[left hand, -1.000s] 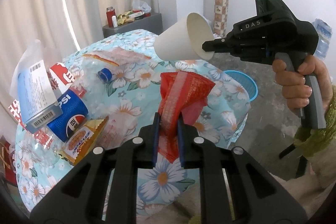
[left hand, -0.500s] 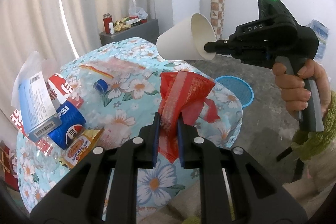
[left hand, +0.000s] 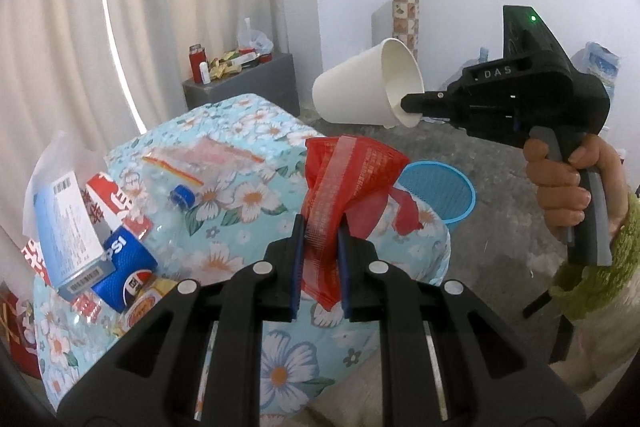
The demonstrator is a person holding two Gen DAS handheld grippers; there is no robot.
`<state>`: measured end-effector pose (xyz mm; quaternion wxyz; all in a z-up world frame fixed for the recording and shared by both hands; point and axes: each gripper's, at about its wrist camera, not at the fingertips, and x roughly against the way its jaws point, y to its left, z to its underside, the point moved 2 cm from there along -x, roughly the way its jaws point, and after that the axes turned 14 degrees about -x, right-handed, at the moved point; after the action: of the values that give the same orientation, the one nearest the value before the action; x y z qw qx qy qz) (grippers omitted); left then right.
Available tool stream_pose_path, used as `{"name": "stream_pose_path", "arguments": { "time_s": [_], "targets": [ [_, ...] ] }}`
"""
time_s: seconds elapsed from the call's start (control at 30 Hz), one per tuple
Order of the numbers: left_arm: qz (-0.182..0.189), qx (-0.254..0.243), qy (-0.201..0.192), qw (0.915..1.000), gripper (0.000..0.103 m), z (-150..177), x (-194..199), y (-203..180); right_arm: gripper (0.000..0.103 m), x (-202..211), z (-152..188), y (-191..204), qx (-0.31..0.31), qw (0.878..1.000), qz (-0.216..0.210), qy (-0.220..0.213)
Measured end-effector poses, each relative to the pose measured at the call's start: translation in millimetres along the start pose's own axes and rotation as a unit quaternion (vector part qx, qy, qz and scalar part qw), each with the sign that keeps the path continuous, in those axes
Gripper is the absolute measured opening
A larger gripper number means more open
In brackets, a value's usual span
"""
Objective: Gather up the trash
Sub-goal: 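Lift the red wrapper and paper cup and carry both to the wastebasket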
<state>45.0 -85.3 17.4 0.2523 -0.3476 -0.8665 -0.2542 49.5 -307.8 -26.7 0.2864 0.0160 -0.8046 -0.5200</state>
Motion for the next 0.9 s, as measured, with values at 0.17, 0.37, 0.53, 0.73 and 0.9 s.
{"name": "stream_pose_path", "arguments": {
  "time_s": [0.17, 0.37, 0.53, 0.73, 0.9],
  "targets": [
    [0.002, -0.006, -0.008, 0.9999, 0.013, -10, -1, -4, 0.003, 14, -5, -5, -0.007, 1.000, -0.004, -0.015],
    [0.005, -0.015, -0.011, 0.9998, 0.013, -16, -2, -11, 0.003, 23, -10, -11, -0.013, 1.000, -0.008, -0.024],
    [0.006, -0.017, -0.011, 0.9998, 0.013, -16, -4, -12, 0.003, 25, -11, -12, -0.013, 1.000, -0.009, -0.025],
    [0.005, -0.016, -0.011, 0.9998, 0.013, -16, -4, -12, 0.003, 26, -11, -12, -0.014, 1.000, -0.010, -0.025],
    [0.006, -0.017, -0.012, 0.9998, 0.013, -17, -5, -12, 0.003, 28, -11, -13, -0.015, 0.999, -0.011, -0.028]
  ]
}}
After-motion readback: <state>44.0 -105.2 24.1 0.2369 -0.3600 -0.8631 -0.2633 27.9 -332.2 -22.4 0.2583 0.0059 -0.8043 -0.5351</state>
